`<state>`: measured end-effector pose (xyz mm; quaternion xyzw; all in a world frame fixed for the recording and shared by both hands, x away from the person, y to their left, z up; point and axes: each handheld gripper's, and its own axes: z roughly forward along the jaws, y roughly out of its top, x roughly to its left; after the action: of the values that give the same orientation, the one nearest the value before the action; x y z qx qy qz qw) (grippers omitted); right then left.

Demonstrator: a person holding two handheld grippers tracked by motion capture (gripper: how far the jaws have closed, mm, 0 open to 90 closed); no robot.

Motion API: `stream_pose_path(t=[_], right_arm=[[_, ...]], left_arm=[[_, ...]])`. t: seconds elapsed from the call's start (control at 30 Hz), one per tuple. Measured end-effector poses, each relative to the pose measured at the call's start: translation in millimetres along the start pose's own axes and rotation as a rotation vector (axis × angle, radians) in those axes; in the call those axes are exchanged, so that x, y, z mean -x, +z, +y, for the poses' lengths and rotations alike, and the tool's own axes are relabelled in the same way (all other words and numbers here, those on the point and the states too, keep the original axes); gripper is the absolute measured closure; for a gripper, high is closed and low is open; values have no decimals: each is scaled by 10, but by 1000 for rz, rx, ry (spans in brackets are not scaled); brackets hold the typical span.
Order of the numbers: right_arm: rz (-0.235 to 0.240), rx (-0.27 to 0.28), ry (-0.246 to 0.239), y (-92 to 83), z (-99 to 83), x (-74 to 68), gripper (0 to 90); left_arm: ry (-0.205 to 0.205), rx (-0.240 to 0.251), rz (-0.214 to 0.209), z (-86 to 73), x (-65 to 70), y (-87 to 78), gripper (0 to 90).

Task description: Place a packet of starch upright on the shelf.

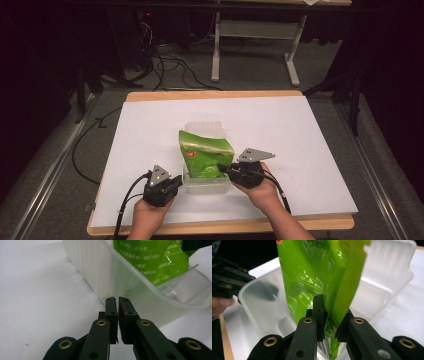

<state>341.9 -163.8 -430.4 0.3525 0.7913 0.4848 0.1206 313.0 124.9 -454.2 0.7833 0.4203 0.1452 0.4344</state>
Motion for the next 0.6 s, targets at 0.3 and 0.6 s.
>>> stream_pose_path(t=[0.3,0.6], right_arm=[[-11,-27,1,26,-24,-5,825],[-4,41,-3,-60,68,-15,538]], left_arm=[[1,-2,4,1,0,8,860],[5,2,11,4,-21,-7,818]])
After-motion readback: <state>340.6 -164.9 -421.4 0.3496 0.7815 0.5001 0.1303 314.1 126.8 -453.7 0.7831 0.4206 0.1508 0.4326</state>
